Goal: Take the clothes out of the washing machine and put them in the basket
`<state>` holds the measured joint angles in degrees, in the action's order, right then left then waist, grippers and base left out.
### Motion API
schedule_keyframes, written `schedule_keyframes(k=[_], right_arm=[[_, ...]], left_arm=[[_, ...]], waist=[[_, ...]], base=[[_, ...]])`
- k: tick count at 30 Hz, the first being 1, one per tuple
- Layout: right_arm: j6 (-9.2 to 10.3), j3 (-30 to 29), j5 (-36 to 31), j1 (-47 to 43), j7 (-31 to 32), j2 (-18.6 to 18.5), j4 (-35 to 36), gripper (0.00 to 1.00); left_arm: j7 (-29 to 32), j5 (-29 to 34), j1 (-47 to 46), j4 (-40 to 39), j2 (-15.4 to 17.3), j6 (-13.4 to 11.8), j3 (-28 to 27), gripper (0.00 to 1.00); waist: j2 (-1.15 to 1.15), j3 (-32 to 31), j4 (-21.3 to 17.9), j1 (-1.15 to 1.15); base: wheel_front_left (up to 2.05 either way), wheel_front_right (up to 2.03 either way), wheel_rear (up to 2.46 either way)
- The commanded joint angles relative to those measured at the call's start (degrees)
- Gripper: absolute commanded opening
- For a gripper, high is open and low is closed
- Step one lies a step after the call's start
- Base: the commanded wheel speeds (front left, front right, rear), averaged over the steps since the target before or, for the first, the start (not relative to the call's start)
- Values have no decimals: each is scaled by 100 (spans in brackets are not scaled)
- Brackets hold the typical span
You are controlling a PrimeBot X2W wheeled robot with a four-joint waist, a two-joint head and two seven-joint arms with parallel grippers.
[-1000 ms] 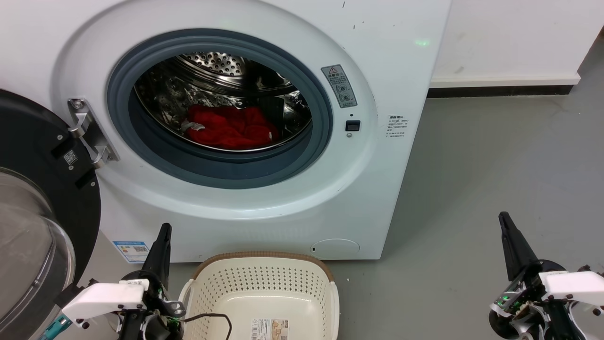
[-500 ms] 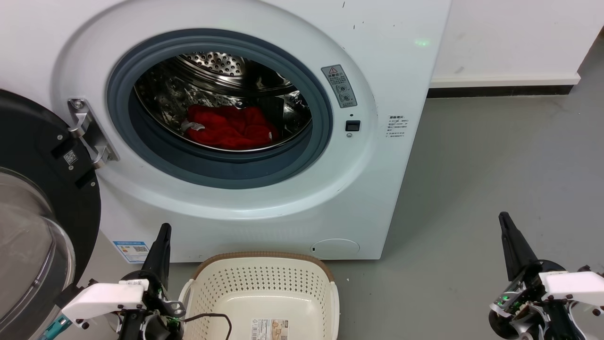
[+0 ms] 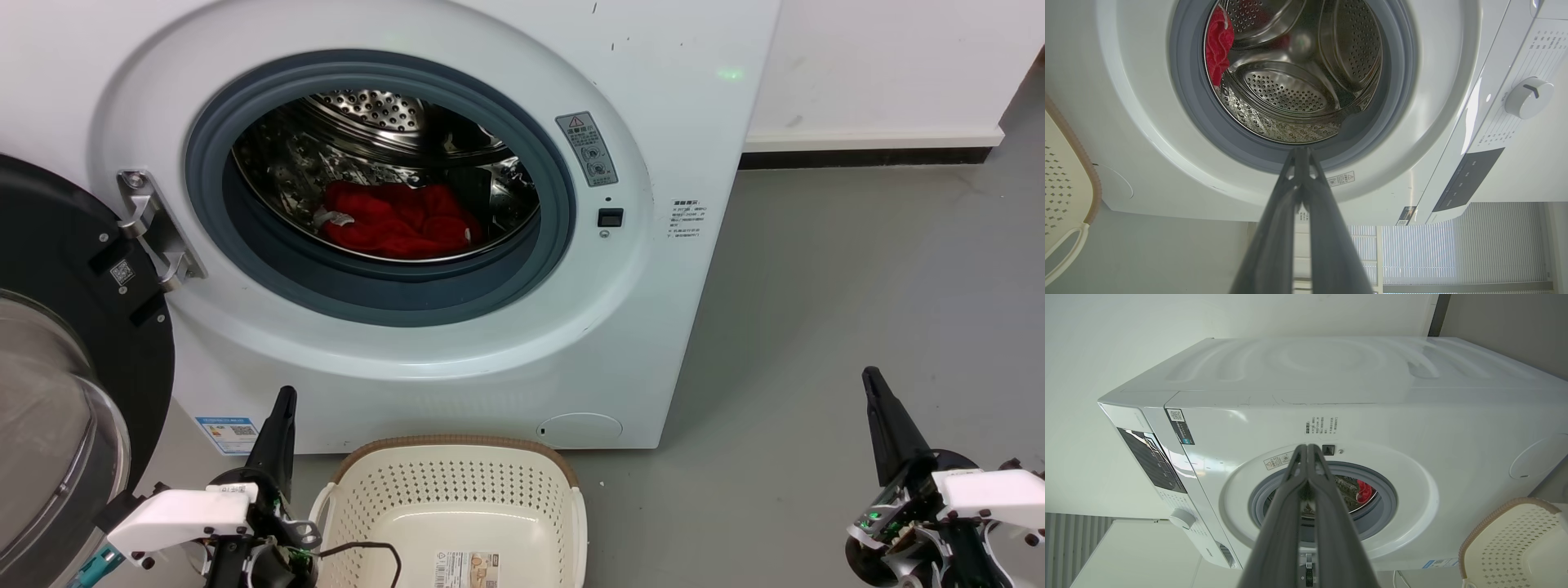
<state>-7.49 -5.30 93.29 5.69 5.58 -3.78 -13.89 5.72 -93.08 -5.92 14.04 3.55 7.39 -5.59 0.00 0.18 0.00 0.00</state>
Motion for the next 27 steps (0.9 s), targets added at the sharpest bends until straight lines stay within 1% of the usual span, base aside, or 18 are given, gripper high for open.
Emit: schedule_keyframes(k=[1,2,4,10,17,20,21,22,24,27], right_arm=[[0,-18,-26,76,7,8,-16,0],[0,-3,-1,0,0,3,-1,100],[0,9,-3,-39,-3,19,-65,100],[0,63,-67,-104,-100,23,71,100],[0,173,-304,-188,-302,-18,211,100],[0,234,-474,-215,-393,-53,273,100],[0,283,-591,-227,-450,-73,325,100],[0,283,-591,-227,-450,-73,325,100],[0,318,-940,-264,-557,-129,379,100],[0,315,-1305,-279,-629,-121,399,100]], left_arm=[[13,12,-36,-11,7,19,-7,0],[0,5,0,2,-1,0,-2,100],[-9,12,44,76,-20,-1,9,100],[-157,127,11,-4,-22,0,195,100],[-347,393,-14,-151,-26,1,365,100],[-422,633,-21,-202,-27,2,423,100],[-473,834,-26,-232,-28,2,456,100],[-473,834,-26,-232,-28,2,456,100],[-567,1261,-22,-296,-30,3,487,100],[-636,1584,-17,-363,-31,-41,513,100]], waist=[[0,0,0,0],[0,0,0,0],[0,0,0,0],[0,3,1,0],[0,4,8,0],[0,3,13,0],[0,4,17,0],[0,4,17,0],[0,5,25,0],[0,5,32,0]], base=[[0,0,0],[0,0,0],[0,0,0],[0,0,0],[0,0,0],[0,0,0],[0,0,0],[0,0,0],[0,0,0],[0,0,0]])
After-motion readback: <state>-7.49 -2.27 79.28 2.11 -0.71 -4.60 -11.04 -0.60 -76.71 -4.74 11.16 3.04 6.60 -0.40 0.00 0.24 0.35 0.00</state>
